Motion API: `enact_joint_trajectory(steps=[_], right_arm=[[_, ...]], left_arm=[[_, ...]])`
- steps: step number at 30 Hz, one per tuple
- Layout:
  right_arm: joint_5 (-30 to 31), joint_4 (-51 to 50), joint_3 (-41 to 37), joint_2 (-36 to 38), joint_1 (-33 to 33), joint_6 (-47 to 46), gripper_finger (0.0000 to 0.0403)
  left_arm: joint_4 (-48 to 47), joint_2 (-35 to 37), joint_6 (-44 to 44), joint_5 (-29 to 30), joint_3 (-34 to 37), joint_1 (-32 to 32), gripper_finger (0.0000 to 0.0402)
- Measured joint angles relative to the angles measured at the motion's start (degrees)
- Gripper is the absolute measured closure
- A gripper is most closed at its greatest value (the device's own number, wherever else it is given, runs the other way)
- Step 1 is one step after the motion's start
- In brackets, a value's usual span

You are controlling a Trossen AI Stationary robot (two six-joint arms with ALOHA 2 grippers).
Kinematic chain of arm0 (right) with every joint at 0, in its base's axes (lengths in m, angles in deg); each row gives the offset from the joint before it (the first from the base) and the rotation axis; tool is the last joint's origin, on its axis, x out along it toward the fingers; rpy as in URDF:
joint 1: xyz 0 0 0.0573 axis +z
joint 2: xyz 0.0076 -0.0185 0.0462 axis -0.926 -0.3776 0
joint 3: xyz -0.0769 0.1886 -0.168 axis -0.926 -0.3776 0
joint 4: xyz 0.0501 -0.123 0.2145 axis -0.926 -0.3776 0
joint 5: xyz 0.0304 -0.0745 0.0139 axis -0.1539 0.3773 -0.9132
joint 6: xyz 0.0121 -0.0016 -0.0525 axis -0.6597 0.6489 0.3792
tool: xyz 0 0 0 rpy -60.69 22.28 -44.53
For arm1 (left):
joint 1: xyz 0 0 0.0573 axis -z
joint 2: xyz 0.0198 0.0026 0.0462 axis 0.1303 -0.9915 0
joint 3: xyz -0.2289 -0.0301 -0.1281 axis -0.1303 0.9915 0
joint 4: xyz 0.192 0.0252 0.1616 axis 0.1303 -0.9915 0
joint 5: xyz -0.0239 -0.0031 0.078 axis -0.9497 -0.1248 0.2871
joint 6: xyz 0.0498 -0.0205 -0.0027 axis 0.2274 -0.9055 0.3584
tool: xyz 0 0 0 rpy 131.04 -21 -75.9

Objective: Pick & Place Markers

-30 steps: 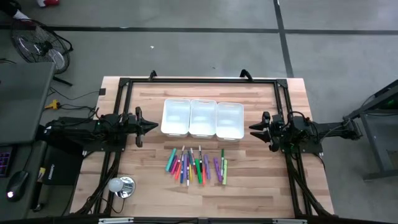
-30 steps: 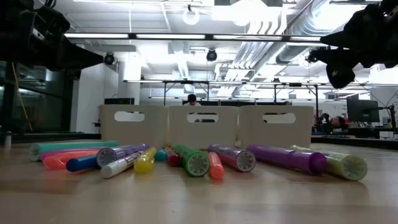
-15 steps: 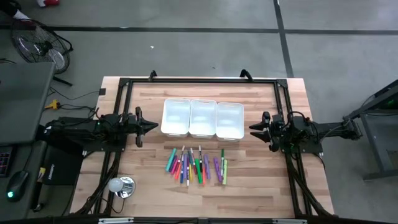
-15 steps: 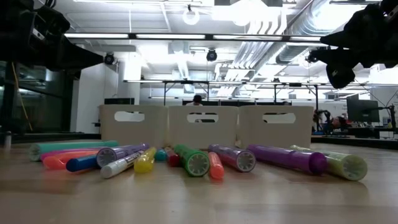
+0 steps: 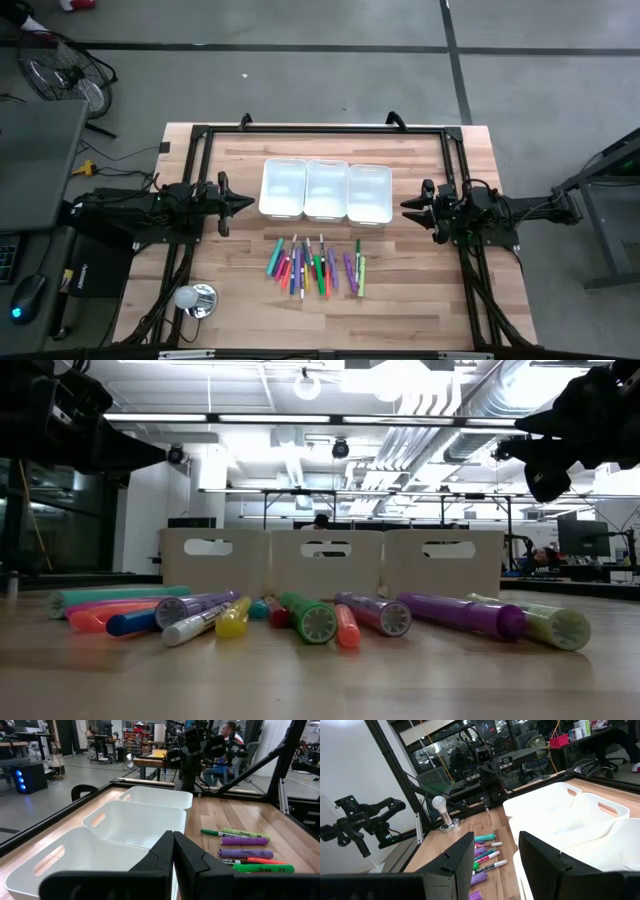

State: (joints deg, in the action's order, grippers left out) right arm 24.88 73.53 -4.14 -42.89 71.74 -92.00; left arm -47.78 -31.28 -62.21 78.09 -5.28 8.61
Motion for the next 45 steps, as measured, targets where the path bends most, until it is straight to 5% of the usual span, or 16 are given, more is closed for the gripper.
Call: enact_joint_trajectory(steps=[6,12,17,29,45], right_arm=[[0.0,0.8,0.0,0.0,0.0,-0.3,0.0258],[-0.7,0.6,0.1,-0.1,0.0,-15.2,0.0258],[-0.8,-6.5,5.3,-3.6,0.0,-18.0,0.0258],[5.2,-30.6,28.3,-29.4,0.0,-24.5,0.0258],[7.8,-32.6,40.0,-55.2,3.1,-56.5,0.0258]], left_arm=[[0.0,0.0,0.0,0.0,0.0,0.0,0.0394],[0.0,0.0,0.0,0.0,0.0,0.0,0.0394],[0.0,0.0,0.0,0.0,0.0,0.0,0.0394],[0.0,0.0,0.0,0.0,0.0,0.0,0.0394],[0.0,0.0,0.0,0.0,0.0,0.0,0.0394]])
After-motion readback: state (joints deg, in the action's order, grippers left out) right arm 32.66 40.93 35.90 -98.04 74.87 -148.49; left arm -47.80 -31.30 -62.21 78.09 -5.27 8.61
